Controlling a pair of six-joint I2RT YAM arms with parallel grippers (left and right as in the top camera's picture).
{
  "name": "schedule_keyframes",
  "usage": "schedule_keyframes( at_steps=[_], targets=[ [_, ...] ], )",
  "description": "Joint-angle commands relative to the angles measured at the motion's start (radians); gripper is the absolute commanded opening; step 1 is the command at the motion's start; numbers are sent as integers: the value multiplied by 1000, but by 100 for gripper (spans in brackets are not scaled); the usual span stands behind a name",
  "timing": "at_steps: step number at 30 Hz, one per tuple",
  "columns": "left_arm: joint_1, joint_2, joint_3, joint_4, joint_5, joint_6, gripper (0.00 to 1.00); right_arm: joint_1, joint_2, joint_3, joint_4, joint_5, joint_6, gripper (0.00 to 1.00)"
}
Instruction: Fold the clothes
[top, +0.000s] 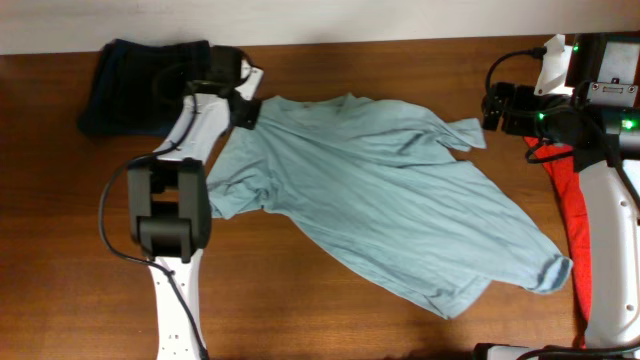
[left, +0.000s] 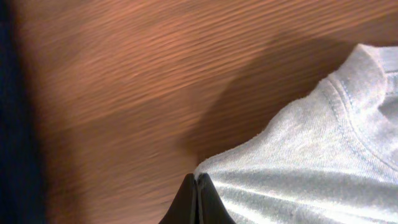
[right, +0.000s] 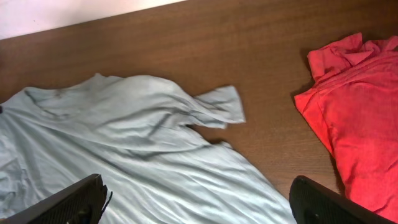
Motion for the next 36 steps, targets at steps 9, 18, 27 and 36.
schedule_keyframes(
  at_steps=[9,18,27,36],
  targets=[
    [65,-11,119,-120,-35,-69,62,-3,0,4,1,2,1,99],
    [35,-150,264,-415,-9,-196,66,-3,0,4,1,2,1,98],
    [1,-158,262,-579,261,-196,0,-3,0,4,1,2,1,99],
    [-59,-154,255,-813,31,-373,0,-3,0,4,1,2,1,99]
  ],
)
